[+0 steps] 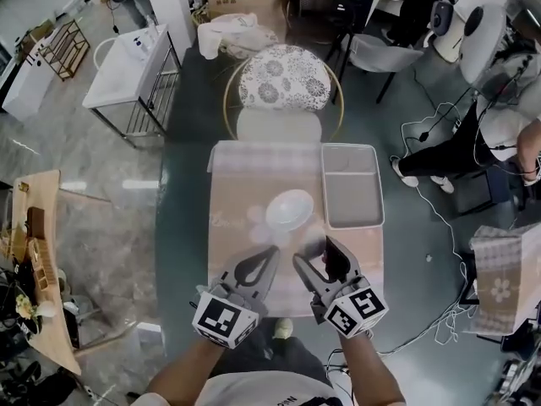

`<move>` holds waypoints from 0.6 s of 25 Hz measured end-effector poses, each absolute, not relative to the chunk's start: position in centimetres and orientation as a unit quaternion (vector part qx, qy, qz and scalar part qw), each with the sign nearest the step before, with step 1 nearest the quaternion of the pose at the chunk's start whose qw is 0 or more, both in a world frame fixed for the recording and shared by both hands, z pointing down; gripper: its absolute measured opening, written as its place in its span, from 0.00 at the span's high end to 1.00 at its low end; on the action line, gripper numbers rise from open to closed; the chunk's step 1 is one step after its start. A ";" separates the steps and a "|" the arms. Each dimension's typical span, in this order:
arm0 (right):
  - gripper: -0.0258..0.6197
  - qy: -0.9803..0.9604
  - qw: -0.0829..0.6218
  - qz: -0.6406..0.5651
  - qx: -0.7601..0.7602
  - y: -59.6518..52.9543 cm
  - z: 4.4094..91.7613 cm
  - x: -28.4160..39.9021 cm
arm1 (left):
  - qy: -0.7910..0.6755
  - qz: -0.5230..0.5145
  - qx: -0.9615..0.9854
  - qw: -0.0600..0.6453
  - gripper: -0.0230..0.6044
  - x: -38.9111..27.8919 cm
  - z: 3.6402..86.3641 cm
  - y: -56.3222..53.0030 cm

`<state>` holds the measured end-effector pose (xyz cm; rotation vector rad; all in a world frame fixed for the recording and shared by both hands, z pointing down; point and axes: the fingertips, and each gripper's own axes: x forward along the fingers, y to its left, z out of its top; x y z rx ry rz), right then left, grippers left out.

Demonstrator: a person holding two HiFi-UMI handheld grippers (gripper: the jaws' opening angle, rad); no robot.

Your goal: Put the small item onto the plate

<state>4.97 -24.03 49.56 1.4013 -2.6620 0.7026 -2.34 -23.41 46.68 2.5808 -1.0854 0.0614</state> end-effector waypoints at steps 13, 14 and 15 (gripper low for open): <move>0.47 -0.831 0.110 0.277 0.469 -31.3 66.1 6.8 | -0.383 0.044 0.898 0.212 0.96 -1.3 57.8 -29.2; 0.47 -0.830 0.116 0.278 0.470 -31.6 67.1 7.0 | -0.384 0.045 0.897 0.213 0.96 -1.3 58.5 -29.4; 0.47 -0.828 0.121 0.278 0.471 -31.8 67.9 7.1 | -0.385 0.046 0.896 0.216 0.96 -1.3 59.1 -29.6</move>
